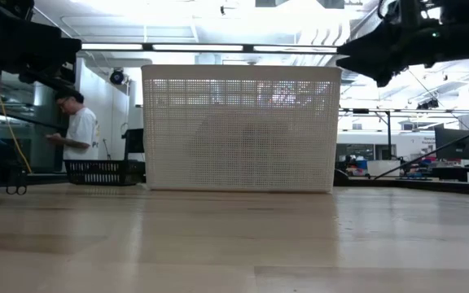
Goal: Pick & place medical supplies in basket/bin
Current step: Return to Home Position
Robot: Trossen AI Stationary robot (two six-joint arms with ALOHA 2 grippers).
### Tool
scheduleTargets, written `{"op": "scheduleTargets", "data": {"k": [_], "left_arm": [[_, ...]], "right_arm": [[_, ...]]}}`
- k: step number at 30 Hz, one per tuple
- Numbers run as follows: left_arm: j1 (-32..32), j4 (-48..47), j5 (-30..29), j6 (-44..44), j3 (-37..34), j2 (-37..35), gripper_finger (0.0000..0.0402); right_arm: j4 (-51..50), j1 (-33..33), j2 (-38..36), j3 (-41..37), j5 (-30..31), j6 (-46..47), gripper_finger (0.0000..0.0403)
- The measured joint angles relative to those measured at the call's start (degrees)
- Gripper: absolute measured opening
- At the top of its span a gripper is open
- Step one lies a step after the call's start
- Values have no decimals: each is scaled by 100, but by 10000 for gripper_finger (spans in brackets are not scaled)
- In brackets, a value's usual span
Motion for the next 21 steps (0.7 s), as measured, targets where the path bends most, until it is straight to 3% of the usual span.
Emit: {"op": "scheduleTargets", "data": {"k": [21], "left_arm": [[2, -1, 0, -1, 0, -1, 135]], "right_arm": [[227, -2, -1783, -960, -2, 0, 181]]}}
